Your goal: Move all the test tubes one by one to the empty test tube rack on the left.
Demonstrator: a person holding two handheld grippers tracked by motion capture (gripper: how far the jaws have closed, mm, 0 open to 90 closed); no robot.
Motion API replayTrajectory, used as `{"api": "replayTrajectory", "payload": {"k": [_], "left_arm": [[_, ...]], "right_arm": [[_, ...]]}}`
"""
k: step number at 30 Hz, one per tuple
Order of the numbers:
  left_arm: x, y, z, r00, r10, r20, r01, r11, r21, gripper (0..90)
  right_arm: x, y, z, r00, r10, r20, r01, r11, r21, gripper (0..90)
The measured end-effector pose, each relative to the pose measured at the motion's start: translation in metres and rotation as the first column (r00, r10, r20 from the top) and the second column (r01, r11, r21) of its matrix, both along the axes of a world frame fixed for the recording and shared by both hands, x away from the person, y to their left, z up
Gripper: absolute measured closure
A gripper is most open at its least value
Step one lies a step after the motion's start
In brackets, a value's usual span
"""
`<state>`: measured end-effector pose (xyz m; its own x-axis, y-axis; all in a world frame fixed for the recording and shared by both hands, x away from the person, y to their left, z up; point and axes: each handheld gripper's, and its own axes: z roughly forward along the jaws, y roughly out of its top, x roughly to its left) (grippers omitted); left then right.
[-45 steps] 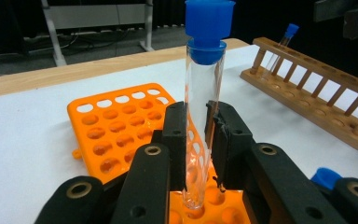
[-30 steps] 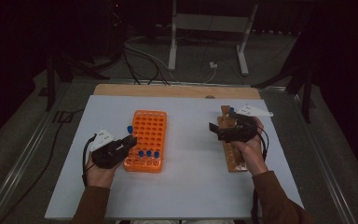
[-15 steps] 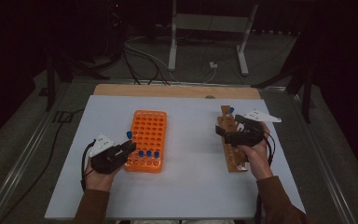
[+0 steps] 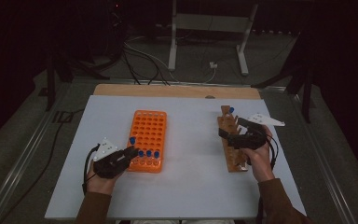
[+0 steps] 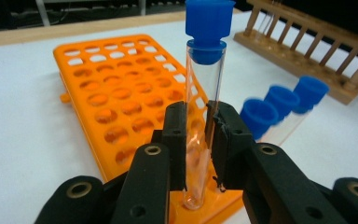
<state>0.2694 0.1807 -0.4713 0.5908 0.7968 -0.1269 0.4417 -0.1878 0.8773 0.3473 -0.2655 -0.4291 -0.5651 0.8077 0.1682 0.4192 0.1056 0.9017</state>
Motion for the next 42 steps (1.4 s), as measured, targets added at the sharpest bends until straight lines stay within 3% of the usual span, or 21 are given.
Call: {"api": "replayTrajectory", "payload": {"k": [8, 14, 16, 23, 30, 42], "left_arm": [[-0.001, -0.003, -0.008, 0.9982, -0.009, -0.059, 0.013, 0.9971, 0.075, 78.1], [-0.003, -0.005, -0.009, 0.9985, -0.013, -0.054, 0.018, 0.9949, 0.099, 78.2], [-0.003, -0.007, -0.011, 0.998, -0.013, -0.062, 0.022, 0.9902, 0.138, 78.2], [-0.005, -0.009, -0.016, 0.9973, -0.018, -0.071, 0.03, 0.9839, 0.176, 78.3], [-0.004, -0.009, -0.017, 0.9973, -0.02, -0.071, 0.032, 0.9837, 0.177, 78.2], [-0.003, -0.006, -0.016, 0.9958, -0.023, -0.089, 0.034, 0.9902, 0.135, 74.0]], "right_arm": [[-0.001, 0.0, -0.002, 1.0, 0.004, -0.003, -0.004, 1.0, -0.001, 0.0], [-0.001, 0.0, -0.002, 1.0, 0.005, -0.005, -0.005, 1.0, -0.001, 0.0], [-0.001, 0.0, -0.003, 1.0, 0.007, -0.004, -0.007, 1.0, -0.003, 0.0], [-0.001, 0.001, -0.003, 0.9999, 0.011, -0.004, -0.011, 1.0, -0.004, 0.0], [0.0, 0.002, -0.005, 0.9999, 0.012, -0.006, -0.012, 1.0, -0.007, 0.0], [0.0, 0.003, -0.006, 0.9998, 0.018, -0.009, -0.018, 1.0, -0.007, 0.0]]}}
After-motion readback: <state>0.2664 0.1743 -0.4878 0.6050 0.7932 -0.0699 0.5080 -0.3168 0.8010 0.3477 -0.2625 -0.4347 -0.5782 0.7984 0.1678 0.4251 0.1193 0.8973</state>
